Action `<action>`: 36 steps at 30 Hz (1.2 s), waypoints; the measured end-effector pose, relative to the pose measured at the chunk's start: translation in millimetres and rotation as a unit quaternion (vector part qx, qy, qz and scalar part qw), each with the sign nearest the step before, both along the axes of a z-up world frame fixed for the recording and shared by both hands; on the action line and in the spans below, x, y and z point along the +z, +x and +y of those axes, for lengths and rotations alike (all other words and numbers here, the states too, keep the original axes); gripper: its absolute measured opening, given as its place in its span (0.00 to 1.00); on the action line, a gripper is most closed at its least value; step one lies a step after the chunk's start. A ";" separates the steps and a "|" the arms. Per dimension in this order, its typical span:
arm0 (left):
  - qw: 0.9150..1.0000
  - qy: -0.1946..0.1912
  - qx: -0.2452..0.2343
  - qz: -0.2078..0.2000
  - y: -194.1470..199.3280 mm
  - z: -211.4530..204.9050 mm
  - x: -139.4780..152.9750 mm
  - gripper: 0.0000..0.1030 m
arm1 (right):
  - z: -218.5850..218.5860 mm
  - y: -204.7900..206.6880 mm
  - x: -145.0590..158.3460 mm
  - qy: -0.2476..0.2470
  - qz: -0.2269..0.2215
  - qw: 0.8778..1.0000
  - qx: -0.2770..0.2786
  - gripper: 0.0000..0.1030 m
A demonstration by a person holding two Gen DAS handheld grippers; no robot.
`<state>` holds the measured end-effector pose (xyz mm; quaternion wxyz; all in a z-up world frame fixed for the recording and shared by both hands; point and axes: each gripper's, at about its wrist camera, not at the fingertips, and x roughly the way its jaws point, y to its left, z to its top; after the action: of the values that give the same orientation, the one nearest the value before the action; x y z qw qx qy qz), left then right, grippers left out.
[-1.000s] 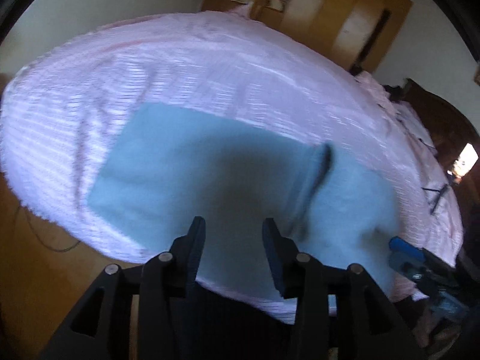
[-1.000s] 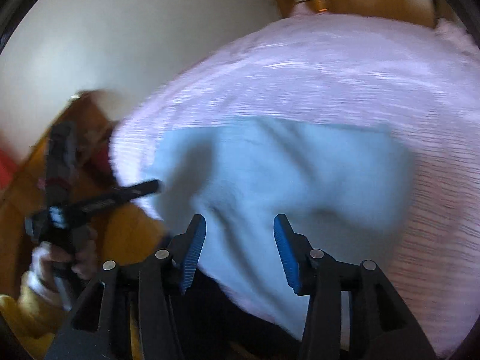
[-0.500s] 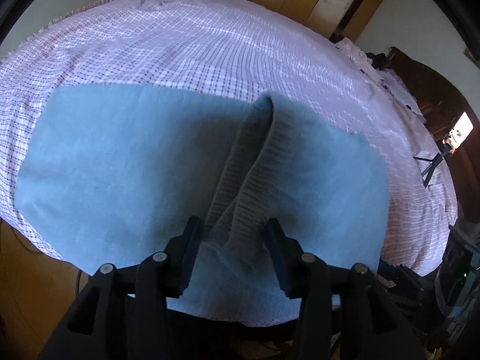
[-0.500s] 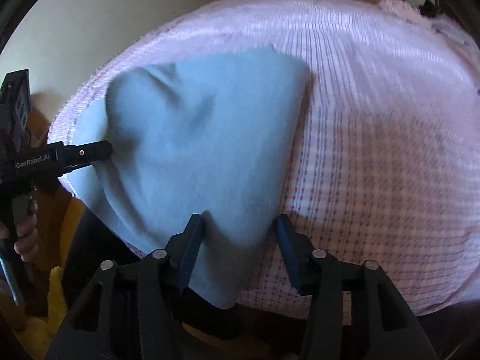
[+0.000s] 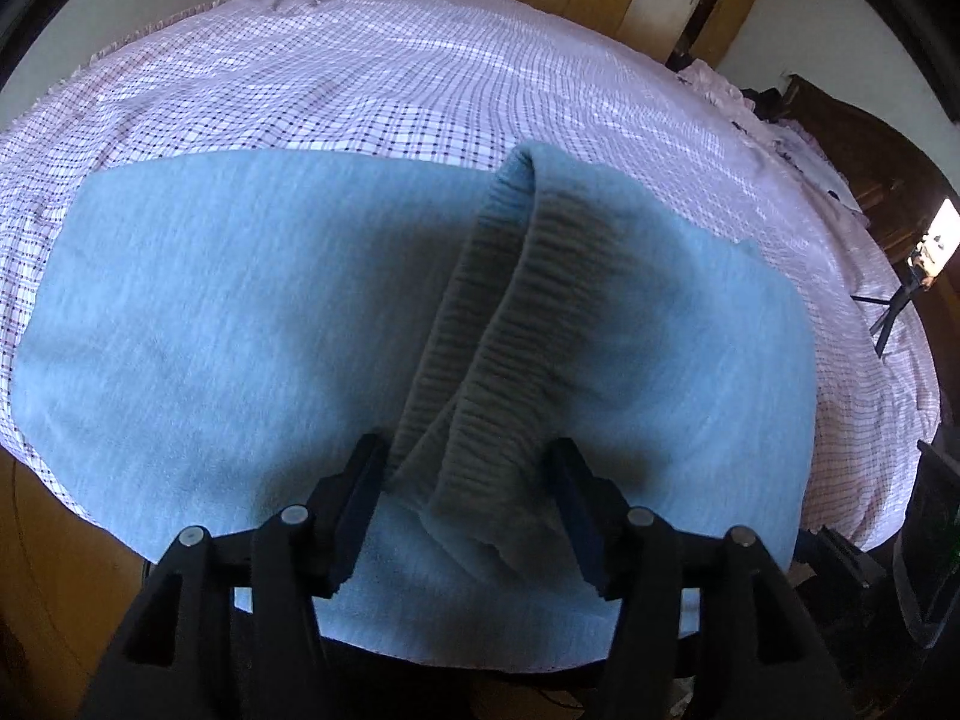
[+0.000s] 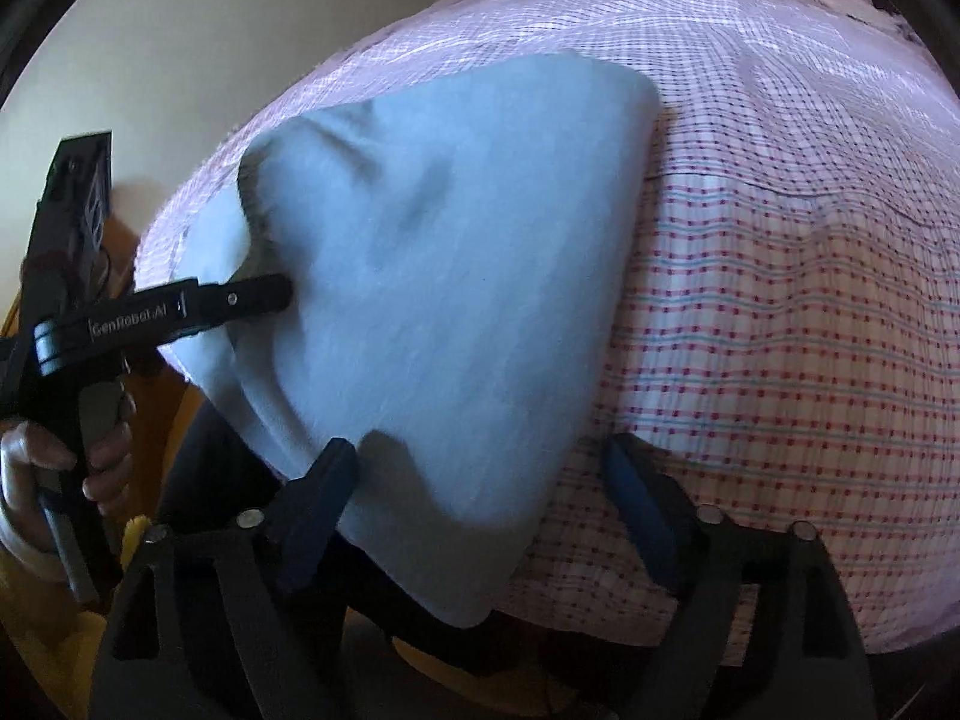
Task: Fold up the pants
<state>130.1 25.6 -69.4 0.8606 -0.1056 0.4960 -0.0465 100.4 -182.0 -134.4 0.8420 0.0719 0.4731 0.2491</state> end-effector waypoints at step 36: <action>0.998 -0.042 -0.002 -0.039 -4.6 18.1 0.1 0.47 | 103.3 118.3 85.2 -0.090 -0.102 0.973 0.189 0.70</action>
<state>125.6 43.7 -69.2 0.8740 -0.1387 0.4600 -0.0732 218.8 -78.7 -49.2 0.8266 -0.1201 0.4103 0.3660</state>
